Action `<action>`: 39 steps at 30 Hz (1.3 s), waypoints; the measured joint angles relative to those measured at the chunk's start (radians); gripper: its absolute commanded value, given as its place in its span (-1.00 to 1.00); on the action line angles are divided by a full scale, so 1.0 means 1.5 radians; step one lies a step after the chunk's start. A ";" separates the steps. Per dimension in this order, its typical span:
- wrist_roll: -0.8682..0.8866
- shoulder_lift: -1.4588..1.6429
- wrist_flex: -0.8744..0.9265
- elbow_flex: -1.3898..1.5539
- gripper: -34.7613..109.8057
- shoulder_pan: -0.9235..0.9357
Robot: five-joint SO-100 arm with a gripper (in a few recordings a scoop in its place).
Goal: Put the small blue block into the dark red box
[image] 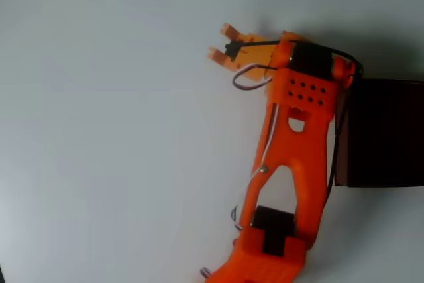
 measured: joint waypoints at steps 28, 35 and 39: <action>0.007 0.476 0.025 0.299 -0.52 0.283; 0.045 0.446 -0.104 0.411 -0.31 0.287; 0.051 0.421 -0.130 0.426 -0.29 0.291</action>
